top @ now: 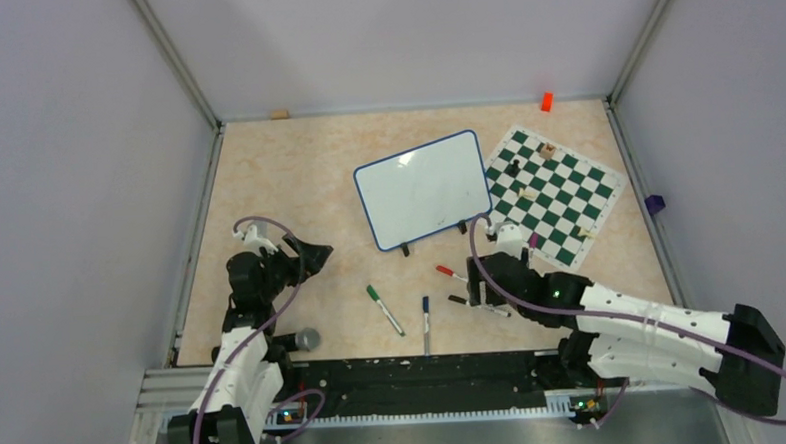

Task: Write a sentence on the whiteboard
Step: Pick up the whiteboard marker from the center of the board.

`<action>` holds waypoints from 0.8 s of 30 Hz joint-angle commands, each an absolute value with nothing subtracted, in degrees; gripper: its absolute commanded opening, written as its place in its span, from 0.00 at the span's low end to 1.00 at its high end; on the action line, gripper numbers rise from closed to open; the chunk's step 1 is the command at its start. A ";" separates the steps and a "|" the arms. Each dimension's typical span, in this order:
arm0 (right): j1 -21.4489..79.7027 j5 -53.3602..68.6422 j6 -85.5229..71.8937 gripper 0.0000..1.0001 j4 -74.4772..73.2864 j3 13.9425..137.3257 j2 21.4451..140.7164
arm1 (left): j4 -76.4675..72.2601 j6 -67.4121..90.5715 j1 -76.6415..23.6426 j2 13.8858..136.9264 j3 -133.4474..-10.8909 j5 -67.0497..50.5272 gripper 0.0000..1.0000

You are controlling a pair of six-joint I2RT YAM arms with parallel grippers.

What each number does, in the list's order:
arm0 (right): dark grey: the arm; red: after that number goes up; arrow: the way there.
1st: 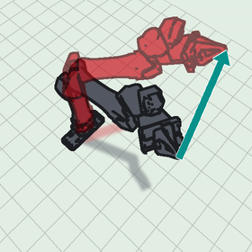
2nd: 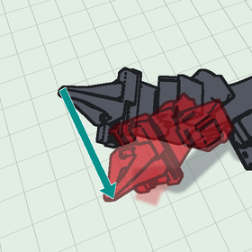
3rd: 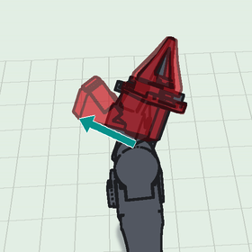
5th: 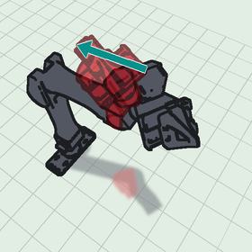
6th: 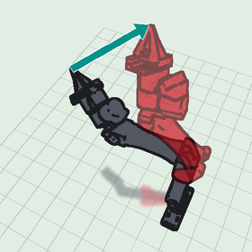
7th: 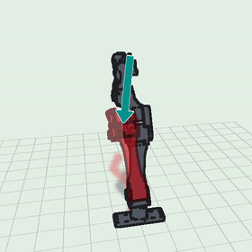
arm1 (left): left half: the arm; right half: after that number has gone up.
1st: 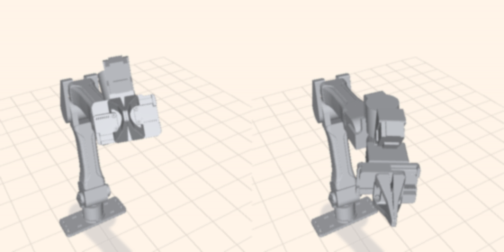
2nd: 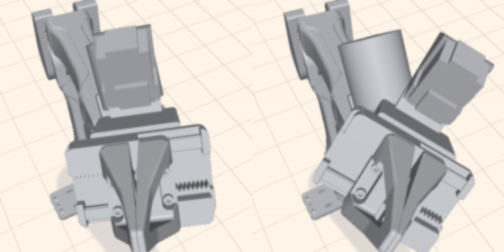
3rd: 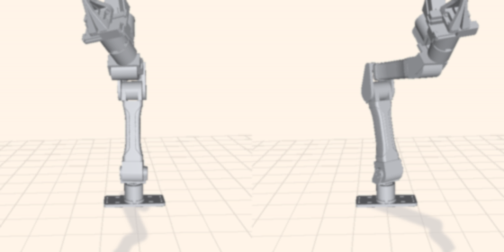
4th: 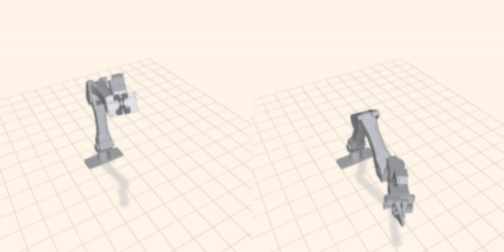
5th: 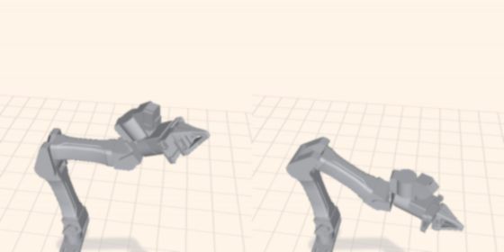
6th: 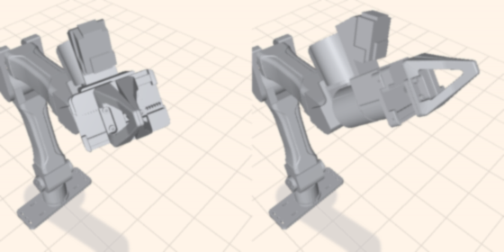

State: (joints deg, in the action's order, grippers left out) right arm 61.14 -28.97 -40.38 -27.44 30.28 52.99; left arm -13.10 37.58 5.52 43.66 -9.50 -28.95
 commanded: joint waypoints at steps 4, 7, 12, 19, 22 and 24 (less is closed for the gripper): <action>54.94 -24.12 -31.38 0.72 -25.38 33.73 57.81 | -15.76 37.35 5.36 43.76 -9.94 -29.05 0.85; 53.38 -22.36 -29.51 0.71 -24.96 36.42 64.96 | -15.65 37.22 5.27 43.76 -9.98 -29.05 0.84; 51.42 -20.06 -27.49 0.70 -20.16 37.31 71.11 | -15.46 37.16 5.26 44.08 -10.10 -29.22 0.84; 48.13 -15.79 -27.57 0.60 -15.95 36.49 74.51 | -15.28 37.06 5.27 44.21 -10.20 -29.36 0.84; 47.84 -15.74 -27.66 0.57 -15.99 36.25 76.03 | -15.29 37.02 5.25 44.14 -10.24 -29.38 0.84; 47.82 -15.20 -27.82 0.55 -15.95 35.83 76.48 | -15.28 36.98 5.26 44.12 -10.21 -29.53 0.84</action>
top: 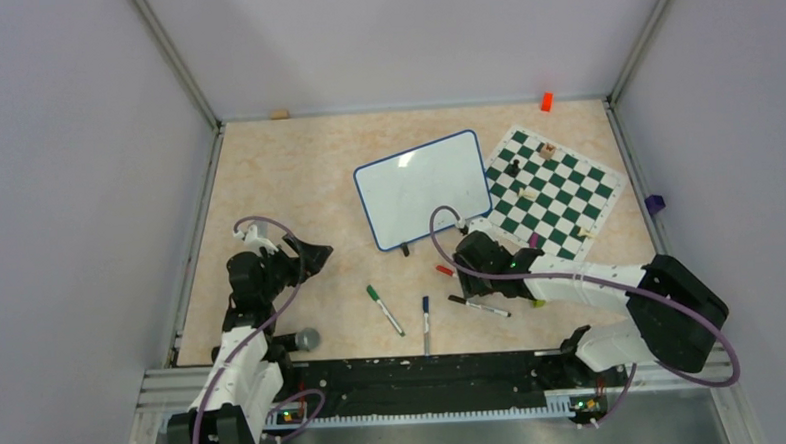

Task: Write a sentence on the whiteboard
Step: Pick up the whiteboard marker from the center of the board, then pass from the right arm to the left

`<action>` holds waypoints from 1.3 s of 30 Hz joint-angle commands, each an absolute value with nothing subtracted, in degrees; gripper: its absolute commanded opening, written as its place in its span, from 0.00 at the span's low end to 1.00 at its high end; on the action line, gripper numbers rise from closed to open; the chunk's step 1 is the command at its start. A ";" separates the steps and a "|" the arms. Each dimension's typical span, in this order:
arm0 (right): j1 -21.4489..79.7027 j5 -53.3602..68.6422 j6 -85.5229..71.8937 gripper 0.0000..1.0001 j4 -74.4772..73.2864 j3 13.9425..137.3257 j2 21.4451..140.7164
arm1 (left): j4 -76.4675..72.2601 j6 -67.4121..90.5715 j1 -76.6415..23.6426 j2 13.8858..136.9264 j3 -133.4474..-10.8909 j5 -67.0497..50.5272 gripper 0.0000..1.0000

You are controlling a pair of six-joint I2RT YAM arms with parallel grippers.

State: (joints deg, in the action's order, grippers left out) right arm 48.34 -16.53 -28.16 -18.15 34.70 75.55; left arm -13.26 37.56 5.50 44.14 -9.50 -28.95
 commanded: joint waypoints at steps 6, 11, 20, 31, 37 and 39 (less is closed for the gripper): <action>47.78 -12.58 -26.90 0.06 -15.77 35.06 76.88 | -14.98 36.56 5.25 43.46 -10.32 -30.51 0.84; 47.78 -9.66 -25.89 0.00 -17.30 37.04 73.76 | -10.54 40.20 5.27 43.11 -13.15 -33.83 0.84; 46.59 0.49 -21.09 0.00 -18.37 42.19 66.54 | -13.61 60.70 -8.66 41.87 -17.41 -32.87 0.84; 46.63 17.05 -23.12 0.00 -9.89 46.17 68.06 | -27.08 67.05 -22.90 61.94 -25.23 -29.47 0.69; 46.58 21.09 -22.78 0.00 -10.37 47.08 68.23 | -30.01 68.11 -24.44 65.80 -26.37 -29.01 0.65; 46.62 21.22 -22.50 0.00 -10.90 47.43 68.40 | -30.23 68.04 -25.09 66.53 -26.88 -29.08 0.62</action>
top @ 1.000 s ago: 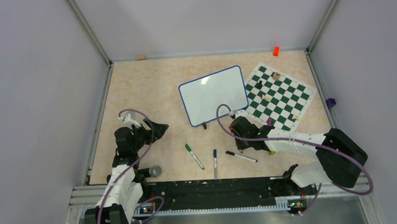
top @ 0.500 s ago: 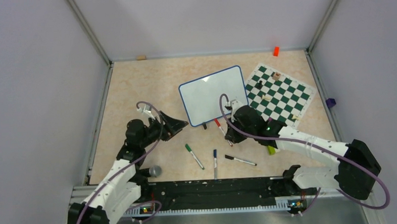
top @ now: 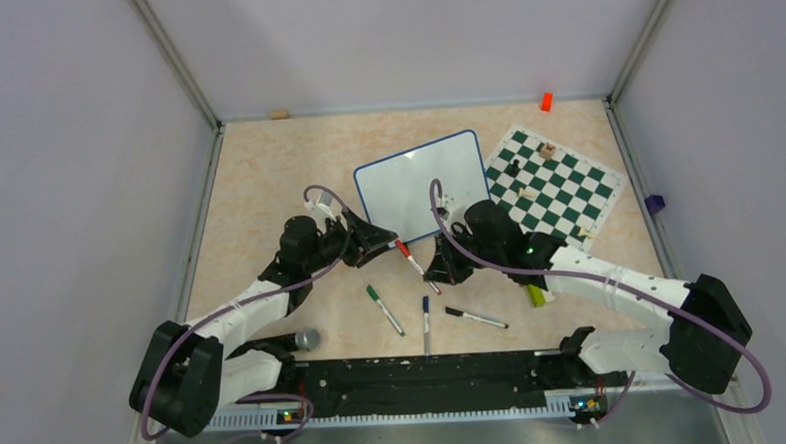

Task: Write a sentence on the whiteboard
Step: Pass from the right arm to the left

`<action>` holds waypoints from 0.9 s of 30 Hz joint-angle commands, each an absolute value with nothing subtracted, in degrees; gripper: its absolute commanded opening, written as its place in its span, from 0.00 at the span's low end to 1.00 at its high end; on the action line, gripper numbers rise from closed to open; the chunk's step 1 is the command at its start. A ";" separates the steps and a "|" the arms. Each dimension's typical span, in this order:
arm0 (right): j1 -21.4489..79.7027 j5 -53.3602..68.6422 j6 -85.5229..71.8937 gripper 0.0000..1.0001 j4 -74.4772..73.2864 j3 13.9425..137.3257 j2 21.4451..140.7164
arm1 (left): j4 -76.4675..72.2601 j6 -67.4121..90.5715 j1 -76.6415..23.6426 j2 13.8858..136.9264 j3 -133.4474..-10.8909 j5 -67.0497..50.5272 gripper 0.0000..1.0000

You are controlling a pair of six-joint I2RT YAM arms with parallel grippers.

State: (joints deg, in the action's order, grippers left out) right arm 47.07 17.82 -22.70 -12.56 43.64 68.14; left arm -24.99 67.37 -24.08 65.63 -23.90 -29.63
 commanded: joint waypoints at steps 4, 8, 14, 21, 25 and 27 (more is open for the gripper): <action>46.64 20.42 -22.47 0.00 -10.85 47.78 68.72 | -30.94 67.61 -26.12 68.29 -27.33 -29.83 0.58; 46.65 19.92 -23.25 0.00 -9.58 48.18 69.54 | -32.59 68.16 -27.12 69.82 -27.69 -31.11 0.59; 46.65 20.21 -24.05 0.00 -8.20 49.03 71.33 | -33.09 67.96 -27.69 69.63 -27.26 -31.20 0.44; 46.57 19.61 -24.17 0.00 -8.72 49.82 72.42 | -32.69 67.34 -28.26 69.11 -26.88 -31.83 0.33; 46.62 18.74 -24.19 0.00 -9.27 50.00 72.47 | -31.83 67.09 -28.63 69.02 -26.63 -31.82 0.37; 46.59 18.73 -24.36 0.00 -9.59 50.16 72.60 | -31.82 67.14 -28.86 69.08 -26.63 -31.99 0.37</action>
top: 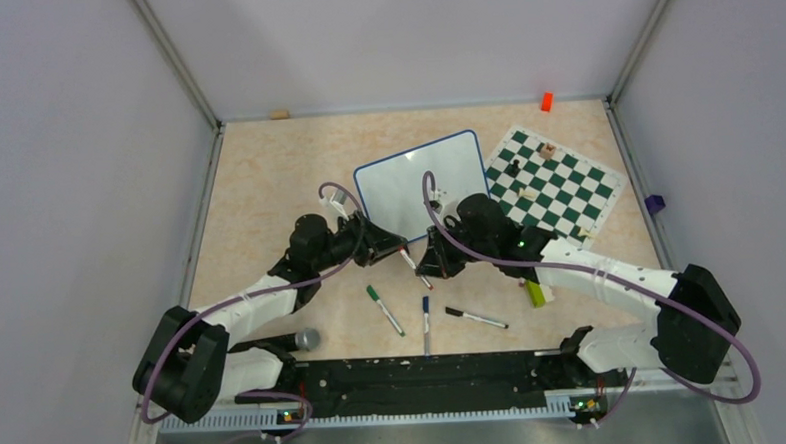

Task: Write a sentence on the whiteboard
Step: Pass from the right arm to the left

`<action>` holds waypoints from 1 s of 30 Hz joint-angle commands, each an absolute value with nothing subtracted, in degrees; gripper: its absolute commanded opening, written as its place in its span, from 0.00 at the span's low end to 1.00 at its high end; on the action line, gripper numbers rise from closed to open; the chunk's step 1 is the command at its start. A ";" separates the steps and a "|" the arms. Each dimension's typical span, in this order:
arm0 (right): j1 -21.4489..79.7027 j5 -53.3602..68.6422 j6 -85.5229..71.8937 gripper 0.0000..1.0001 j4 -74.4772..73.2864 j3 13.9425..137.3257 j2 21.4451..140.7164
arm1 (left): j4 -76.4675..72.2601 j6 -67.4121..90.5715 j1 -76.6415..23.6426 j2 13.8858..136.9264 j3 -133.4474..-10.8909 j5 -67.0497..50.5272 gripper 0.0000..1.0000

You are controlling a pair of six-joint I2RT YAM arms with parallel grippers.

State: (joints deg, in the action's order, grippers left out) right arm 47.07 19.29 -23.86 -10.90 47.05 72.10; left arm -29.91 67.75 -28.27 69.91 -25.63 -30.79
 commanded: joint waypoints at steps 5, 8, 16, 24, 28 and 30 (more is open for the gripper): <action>46.63 18.90 -24.76 0.00 -9.91 49.94 72.14 | -31.91 66.80 -29.02 68.46 -26.12 -31.20 0.06; 46.63 18.44 -24.76 0.00 -10.07 49.55 71.61 | -31.90 66.96 -28.96 68.31 -26.02 -30.95 0.00; 46.64 15.40 -28.58 0.77 -7.07 48.08 68.22 | -39.70 74.09 -28.97 65.84 -22.98 -25.77 0.00; 47.46 2.43 -49.55 0.76 27.57 31.18 56.46 | -49.79 82.76 -28.95 63.79 -20.42 -17.18 0.00; 50.04 -4.42 -50.37 0.77 29.76 31.38 57.10 | -56.96 89.67 -28.96 63.70 -18.34 -12.73 0.00; 50.96 -4.72 -50.73 0.77 32.84 31.38 58.01 | -57.32 90.42 -28.99 63.72 -18.55 -12.31 0.00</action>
